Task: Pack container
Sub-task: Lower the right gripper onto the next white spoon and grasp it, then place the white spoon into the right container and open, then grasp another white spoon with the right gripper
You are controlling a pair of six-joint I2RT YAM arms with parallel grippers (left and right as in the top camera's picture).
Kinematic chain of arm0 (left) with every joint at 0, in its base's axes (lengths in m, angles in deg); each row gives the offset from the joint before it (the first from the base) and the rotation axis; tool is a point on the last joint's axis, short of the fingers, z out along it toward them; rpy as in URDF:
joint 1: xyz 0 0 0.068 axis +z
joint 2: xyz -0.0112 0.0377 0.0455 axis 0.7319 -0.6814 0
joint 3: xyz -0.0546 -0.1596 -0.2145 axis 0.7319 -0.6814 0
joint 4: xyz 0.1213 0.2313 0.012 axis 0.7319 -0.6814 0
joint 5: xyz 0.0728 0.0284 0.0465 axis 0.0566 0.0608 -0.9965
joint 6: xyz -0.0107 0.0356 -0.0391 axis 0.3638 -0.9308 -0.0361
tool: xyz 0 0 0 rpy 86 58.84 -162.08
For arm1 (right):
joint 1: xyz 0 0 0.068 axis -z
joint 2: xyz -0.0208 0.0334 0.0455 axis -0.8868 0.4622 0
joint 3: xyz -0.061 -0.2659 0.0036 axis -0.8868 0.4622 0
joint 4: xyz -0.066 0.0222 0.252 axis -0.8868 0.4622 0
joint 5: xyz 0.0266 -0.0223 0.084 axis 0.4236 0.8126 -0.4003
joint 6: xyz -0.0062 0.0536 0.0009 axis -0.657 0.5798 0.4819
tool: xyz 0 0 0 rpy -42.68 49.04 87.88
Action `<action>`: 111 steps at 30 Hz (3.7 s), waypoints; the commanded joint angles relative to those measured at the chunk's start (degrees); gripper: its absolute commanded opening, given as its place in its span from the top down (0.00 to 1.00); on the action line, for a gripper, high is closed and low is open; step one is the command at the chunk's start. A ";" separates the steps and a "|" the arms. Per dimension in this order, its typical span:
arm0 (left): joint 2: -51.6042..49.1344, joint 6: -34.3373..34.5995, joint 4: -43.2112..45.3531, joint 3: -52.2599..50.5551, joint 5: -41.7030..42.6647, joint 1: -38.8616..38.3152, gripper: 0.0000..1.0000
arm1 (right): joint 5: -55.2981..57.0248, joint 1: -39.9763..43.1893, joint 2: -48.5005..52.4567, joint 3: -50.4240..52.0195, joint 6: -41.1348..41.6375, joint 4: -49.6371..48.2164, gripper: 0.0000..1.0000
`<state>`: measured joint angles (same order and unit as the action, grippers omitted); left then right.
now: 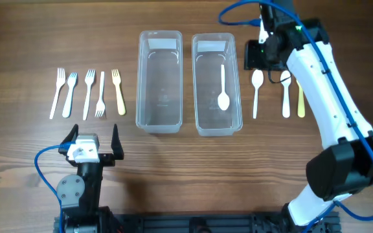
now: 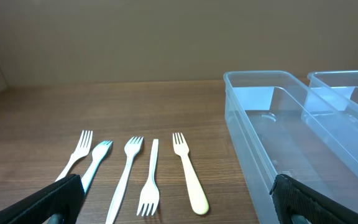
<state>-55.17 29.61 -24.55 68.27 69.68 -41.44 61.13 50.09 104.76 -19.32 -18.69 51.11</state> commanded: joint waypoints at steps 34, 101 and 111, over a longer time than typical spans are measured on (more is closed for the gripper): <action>0.42 -1.11 0.17 -0.46 -0.13 -0.24 0.00 | 0.35 4.96 10.10 26.80 -0.17 -30.16 0.60; 0.42 -1.11 0.17 -0.46 -0.13 -0.26 0.00 | -0.50 15.63 0.63 12.11 -16.59 -6.49 0.48; 0.42 -1.11 0.17 -0.46 -0.13 -0.26 0.00 | -0.46 16.46 0.98 28.24 -13.25 -21.31 0.53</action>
<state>-55.17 29.61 -24.52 68.27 69.68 -41.44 60.25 65.74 104.98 6.82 -33.45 31.79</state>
